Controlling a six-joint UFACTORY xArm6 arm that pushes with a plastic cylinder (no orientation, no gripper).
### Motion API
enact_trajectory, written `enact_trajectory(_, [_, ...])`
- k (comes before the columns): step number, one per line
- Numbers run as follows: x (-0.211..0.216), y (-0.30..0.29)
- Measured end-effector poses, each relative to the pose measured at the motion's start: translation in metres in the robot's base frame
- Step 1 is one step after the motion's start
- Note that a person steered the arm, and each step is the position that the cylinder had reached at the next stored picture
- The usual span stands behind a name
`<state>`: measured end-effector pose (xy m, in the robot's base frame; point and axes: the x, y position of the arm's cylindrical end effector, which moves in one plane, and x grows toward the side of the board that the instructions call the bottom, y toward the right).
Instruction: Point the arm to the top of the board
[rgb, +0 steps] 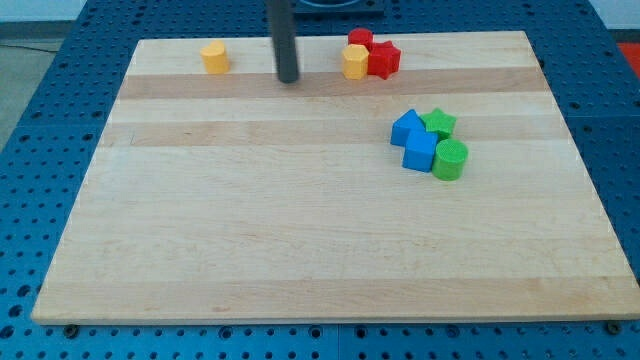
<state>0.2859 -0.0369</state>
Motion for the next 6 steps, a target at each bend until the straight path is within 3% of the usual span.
enact_trajectory(2, [0.021,0.127])
enact_trajectory(3, [-0.003,0.187])
enact_trajectory(4, [-0.053,0.2])
enact_trajectory(6, [-0.071,0.097])
